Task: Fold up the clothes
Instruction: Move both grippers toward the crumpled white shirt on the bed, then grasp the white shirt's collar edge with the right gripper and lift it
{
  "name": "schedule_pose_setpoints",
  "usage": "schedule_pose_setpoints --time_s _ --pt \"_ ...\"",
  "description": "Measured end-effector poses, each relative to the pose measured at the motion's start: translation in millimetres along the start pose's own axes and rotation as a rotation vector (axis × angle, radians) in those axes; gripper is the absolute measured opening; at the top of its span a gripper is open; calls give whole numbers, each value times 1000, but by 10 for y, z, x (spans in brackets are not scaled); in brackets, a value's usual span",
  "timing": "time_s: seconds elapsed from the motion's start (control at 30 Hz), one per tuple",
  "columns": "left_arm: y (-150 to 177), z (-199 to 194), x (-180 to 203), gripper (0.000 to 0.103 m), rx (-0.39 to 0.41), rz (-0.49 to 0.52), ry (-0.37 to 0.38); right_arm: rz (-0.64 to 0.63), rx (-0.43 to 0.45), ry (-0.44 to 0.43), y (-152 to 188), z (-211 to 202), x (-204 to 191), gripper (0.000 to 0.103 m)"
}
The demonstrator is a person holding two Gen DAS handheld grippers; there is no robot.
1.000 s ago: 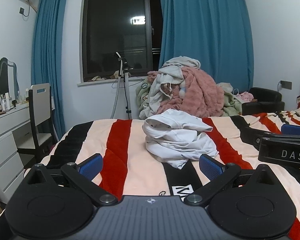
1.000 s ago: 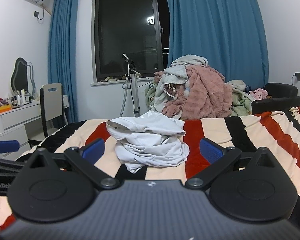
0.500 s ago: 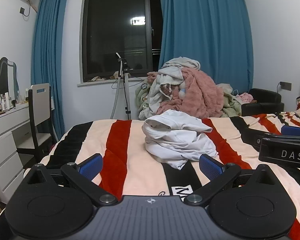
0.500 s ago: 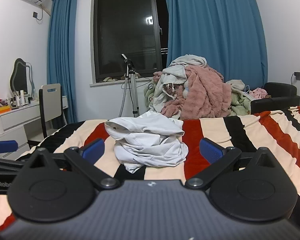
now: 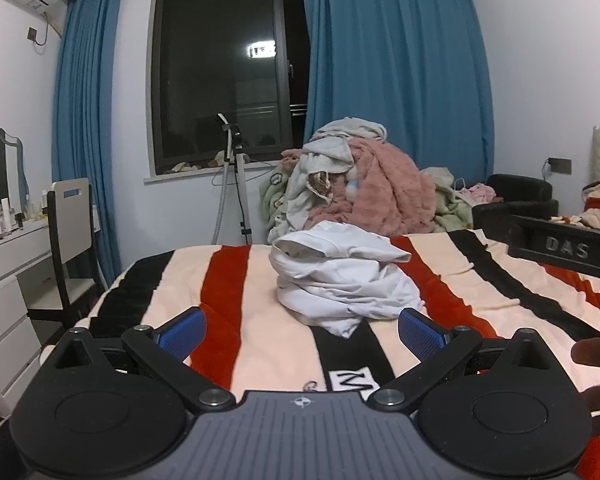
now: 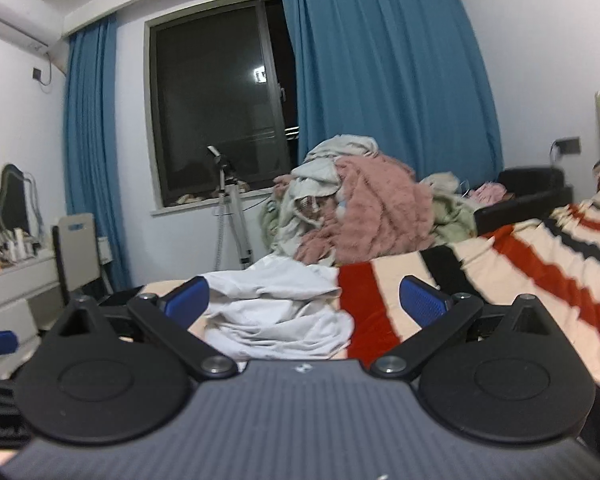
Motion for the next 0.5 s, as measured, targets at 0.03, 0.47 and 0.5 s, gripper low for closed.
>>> schedule_pose_setpoints --time_s 0.03,0.47,0.5 --pt "11 3 26 103 -1 9 5 -16 -2 8 0 -4 0 103" --pt "-100 298 29 103 -135 2 172 -37 -20 43 -39 3 22 103" --pt "-161 357 -63 103 -142 -27 169 -42 -31 26 -42 51 2 103"
Point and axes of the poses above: each gripper's, at about its wrist camera, not at the fingertips, and z roughly the way its jaws point, x to its right, y to its underside, the point moved 5 cm from there along z, roughly the way its jaws point, and after that the axes turned 6 degrees about z, right-handed, at the moved point
